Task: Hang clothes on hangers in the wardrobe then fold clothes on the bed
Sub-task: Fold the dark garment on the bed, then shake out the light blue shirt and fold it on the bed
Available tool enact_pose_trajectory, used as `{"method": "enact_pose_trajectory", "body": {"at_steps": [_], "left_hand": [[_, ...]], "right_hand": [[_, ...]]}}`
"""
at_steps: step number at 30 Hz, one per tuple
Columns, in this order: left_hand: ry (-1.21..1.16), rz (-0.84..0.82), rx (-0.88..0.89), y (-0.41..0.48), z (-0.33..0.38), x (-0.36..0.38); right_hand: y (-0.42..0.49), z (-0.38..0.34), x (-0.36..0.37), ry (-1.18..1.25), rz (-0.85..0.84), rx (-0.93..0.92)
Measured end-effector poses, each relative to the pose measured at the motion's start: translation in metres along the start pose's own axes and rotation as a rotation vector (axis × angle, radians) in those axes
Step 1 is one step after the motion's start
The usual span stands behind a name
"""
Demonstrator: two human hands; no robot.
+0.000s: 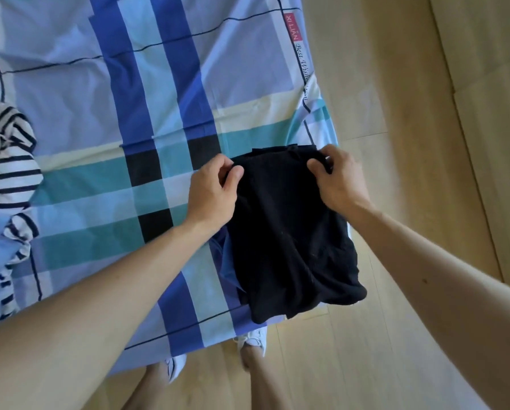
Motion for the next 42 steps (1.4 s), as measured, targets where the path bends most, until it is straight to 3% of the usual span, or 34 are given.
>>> {"method": "enact_pose_trajectory", "body": {"at_steps": [5, 8, 10, 12, 13, 15, 17, 19, 23, 26, 33, 38, 42], "left_hand": [[0.010, 0.034, -0.034, 0.005, -0.017, -0.016], [0.260, 0.155, -0.056, 0.000, -0.005, -0.018], [0.415, 0.244, 0.163, -0.017, 0.035, -0.015], [0.469, 0.031, 0.457, -0.044, 0.062, 0.017], [0.572, -0.134, 0.517, -0.056, 0.055, 0.036], [0.762, -0.378, 0.472, -0.067, 0.014, 0.059], [0.783, -0.429, 0.442, -0.065, -0.016, 0.055], [0.758, -0.389, 0.465, -0.055, -0.021, 0.034], [0.755, -0.153, 0.330, -0.020, -0.049, -0.064], [0.801, -0.031, 0.192, -0.003, -0.095, -0.151], [0.898, 0.140, -0.071, -0.028, -0.205, -0.342], [0.916, 0.029, -0.475, -0.078, -0.288, -0.415], [0.689, 0.189, -0.421, -0.099, -0.310, -0.445]], "right_hand": [[0.008, 0.022, -0.007, 0.135, 0.093, 0.091], [-0.007, 0.013, -0.006, 0.084, 0.192, 0.062], [-0.027, -0.013, -0.010, 0.002, 0.297, -0.120], [-0.049, -0.030, 0.001, -0.095, 0.286, -0.328], [-0.058, -0.028, 0.016, -0.185, 0.205, -0.388], [-0.072, -0.005, 0.050, -0.415, -0.013, -0.421], [-0.076, 0.014, 0.066, -0.551, -0.148, -0.399], [-0.073, 0.005, 0.059, -0.558, -0.138, -0.362], [-0.075, -0.063, 0.044, -0.465, -0.032, -0.397], [-0.080, -0.117, 0.065, -0.402, -0.046, -0.435], [-0.092, -0.257, 0.194, -0.291, -0.172, -0.531], [-0.124, -0.343, 0.292, -0.255, -0.314, -0.577], [-0.156, -0.381, 0.344, -0.208, -0.505, -0.613]]}}
Point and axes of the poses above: each hand's wrist, its own y-axis towards the middle knuckle, its own x-axis out of the palm, z = x × y, the point moved 8 cm from there along y, towards the middle knuckle, and after that the axes turned 1 degree about -y, right-handed, at the moved point
